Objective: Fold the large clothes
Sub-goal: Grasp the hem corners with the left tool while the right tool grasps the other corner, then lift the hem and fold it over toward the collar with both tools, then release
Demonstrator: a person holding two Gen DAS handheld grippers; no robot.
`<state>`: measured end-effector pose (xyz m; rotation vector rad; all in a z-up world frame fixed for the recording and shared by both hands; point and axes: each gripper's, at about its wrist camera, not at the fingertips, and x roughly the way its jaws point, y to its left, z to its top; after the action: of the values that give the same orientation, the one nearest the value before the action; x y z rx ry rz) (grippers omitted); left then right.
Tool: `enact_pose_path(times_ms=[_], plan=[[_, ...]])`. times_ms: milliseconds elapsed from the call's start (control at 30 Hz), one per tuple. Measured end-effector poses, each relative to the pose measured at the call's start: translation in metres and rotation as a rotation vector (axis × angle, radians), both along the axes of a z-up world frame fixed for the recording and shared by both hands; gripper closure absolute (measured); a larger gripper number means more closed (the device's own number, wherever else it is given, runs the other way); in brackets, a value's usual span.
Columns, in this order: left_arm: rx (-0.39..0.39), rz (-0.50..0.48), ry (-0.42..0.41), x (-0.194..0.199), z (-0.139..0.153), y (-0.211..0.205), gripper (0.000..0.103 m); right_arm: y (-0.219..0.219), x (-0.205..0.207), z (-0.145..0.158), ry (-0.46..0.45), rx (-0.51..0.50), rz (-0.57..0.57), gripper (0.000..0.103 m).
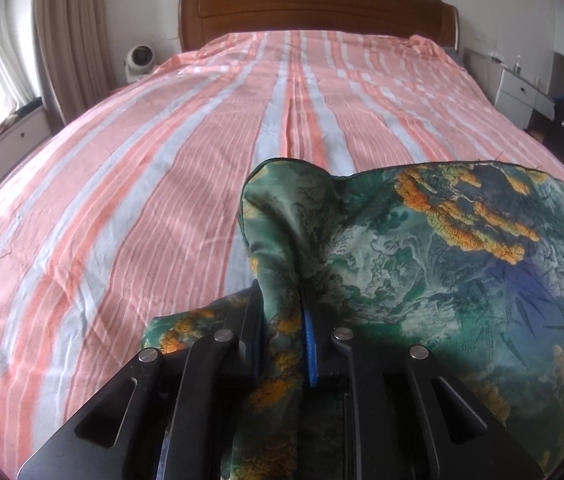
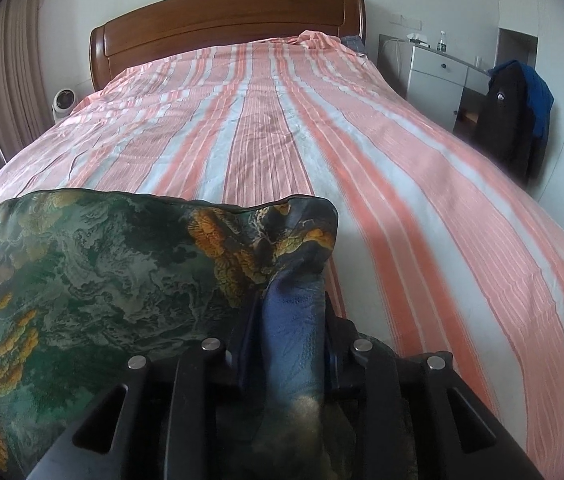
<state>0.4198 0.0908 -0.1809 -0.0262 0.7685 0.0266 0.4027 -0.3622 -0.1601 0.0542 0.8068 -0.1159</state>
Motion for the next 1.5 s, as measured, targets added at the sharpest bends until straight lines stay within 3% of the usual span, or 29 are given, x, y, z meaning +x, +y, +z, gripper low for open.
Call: enact_pose_path(times_ms=[267,400,467,633,700,767,833,867,1000,1133,1233,1333,1500], plan=[[-0.009,0.002,-0.005,-0.001,0.002,0.001,0.085,-0.015,0.002,-0.002,-0.003,0.081,-0.037,0.056],[-0.01,0.007,-0.012,-0.003,0.003,0.002,0.082,-0.017,0.003,-0.003,-0.003,0.096,-0.043,0.054],[0.001,0.019,-0.016,-0.005,0.005,0.002,0.074,-0.018,0.002,-0.004,-0.003,0.097,-0.043,0.054],[-0.009,0.056,0.036,-0.003,0.014,0.008,0.025,-0.022,0.002,-0.005,-0.009,0.125,-0.057,0.046],[-0.053,0.044,0.044,-0.009,0.035,0.016,0.024,-0.026,0.002,-0.006,-0.007,0.144,-0.062,0.044],[-0.05,0.062,-0.055,-0.028,0.068,0.015,0.022,-0.027,0.002,-0.007,-0.005,0.156,-0.065,0.041],[-0.038,0.029,-0.12,-0.041,0.092,-0.001,0.01,-0.028,0.004,-0.009,0.001,0.168,-0.062,0.038],[-0.042,-0.019,-0.136,-0.045,0.102,-0.017,0.009,-0.029,0.005,-0.009,0.005,0.175,-0.06,0.037],[-0.051,-0.241,-0.088,-0.041,0.115,-0.101,0.008,-0.034,0.006,-0.012,0.011,0.212,-0.056,0.034],[-0.024,-0.345,-0.067,-0.027,0.103,-0.179,0.007,-0.034,0.007,-0.012,0.013,0.199,-0.057,0.033],[0.053,-0.397,0.01,-0.021,0.072,-0.22,0.007,-0.035,0.008,-0.013,0.016,0.2,-0.058,0.033],[0.159,-0.42,0.034,-0.034,0.047,-0.239,0.008,-0.035,0.007,-0.013,0.016,0.206,-0.057,0.033],[0.19,-0.476,0.001,-0.085,0.054,-0.238,0.007,-0.035,0.008,-0.014,0.017,0.216,-0.055,0.032]])
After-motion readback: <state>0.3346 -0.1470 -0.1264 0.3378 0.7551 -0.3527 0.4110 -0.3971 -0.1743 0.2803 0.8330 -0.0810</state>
